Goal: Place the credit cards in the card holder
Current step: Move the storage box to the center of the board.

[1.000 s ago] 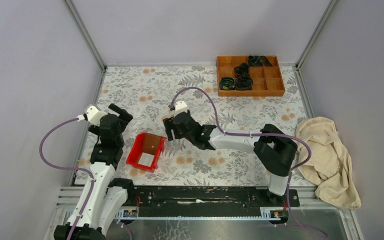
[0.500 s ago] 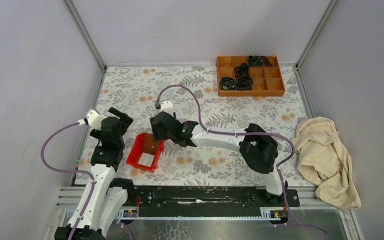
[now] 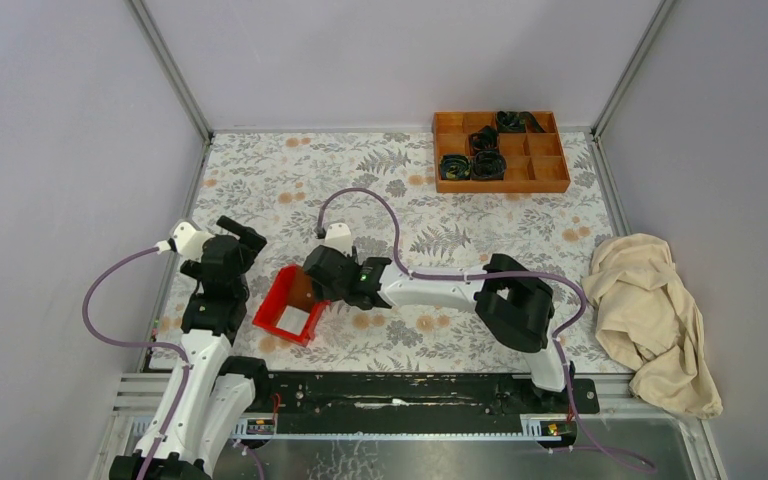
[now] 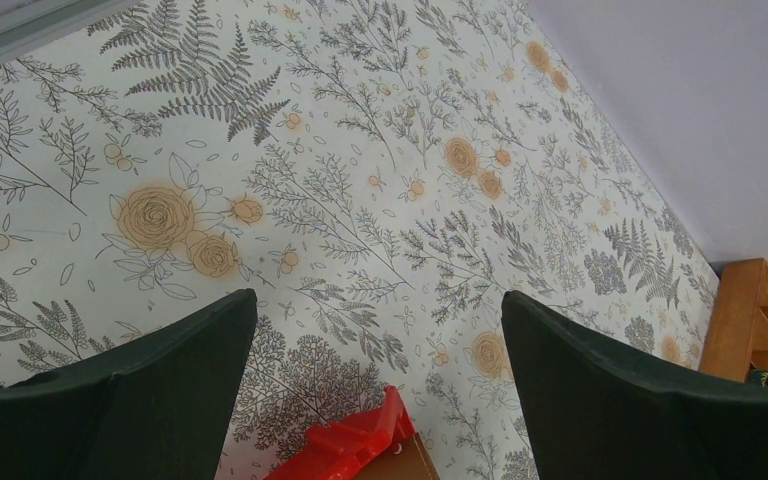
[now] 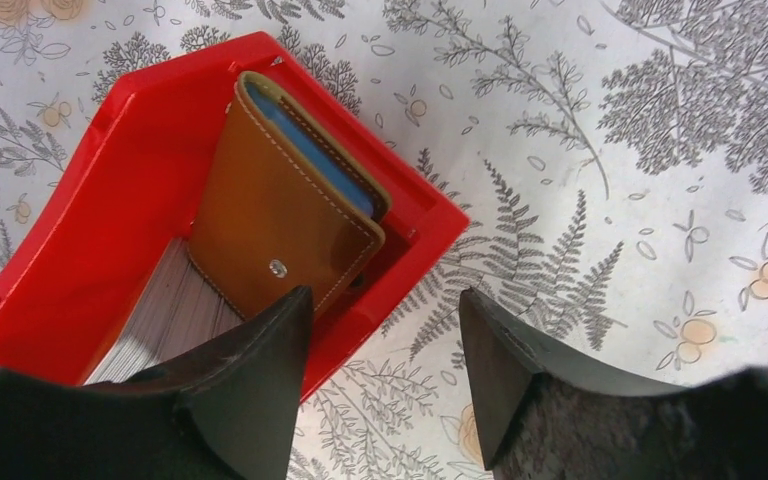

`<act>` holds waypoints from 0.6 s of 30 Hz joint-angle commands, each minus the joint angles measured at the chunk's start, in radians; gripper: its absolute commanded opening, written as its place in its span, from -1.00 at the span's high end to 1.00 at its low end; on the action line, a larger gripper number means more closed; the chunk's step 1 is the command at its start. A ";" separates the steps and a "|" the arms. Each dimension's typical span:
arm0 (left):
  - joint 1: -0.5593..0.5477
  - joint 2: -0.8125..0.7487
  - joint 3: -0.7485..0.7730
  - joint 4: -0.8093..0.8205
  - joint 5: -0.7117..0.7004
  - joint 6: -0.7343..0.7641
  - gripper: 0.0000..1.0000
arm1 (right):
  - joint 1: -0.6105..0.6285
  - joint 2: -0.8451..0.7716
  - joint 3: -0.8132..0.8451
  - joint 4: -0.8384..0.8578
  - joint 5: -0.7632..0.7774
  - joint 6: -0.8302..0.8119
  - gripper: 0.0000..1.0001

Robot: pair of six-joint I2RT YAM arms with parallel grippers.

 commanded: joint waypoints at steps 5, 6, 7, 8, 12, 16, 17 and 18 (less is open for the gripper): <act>0.004 -0.019 -0.011 0.008 -0.001 0.004 -1.00 | 0.025 0.017 0.029 -0.039 -0.014 0.149 0.08; 0.003 -0.016 -0.010 0.009 -0.002 0.005 -1.00 | 0.026 0.021 0.028 -0.042 -0.014 0.165 0.16; 0.004 -0.014 -0.010 0.010 -0.001 0.006 -1.00 | 0.026 0.025 0.030 -0.049 -0.015 0.182 0.23; 0.003 -0.014 -0.010 0.011 0.000 0.006 -1.00 | 0.026 0.030 0.030 -0.054 -0.014 0.198 0.31; 0.003 -0.012 -0.013 0.020 0.008 0.005 -1.00 | 0.026 0.031 0.022 -0.066 -0.006 0.254 0.57; 0.003 -0.012 -0.015 0.026 0.018 0.003 -1.00 | 0.025 0.015 0.014 -0.073 0.010 0.307 0.71; 0.004 -0.012 -0.016 0.026 0.022 0.003 -1.00 | 0.025 0.011 0.016 -0.079 0.018 0.315 0.74; 0.004 -0.012 -0.017 0.026 0.025 0.003 -1.00 | 0.024 0.008 0.018 -0.086 0.030 0.318 0.76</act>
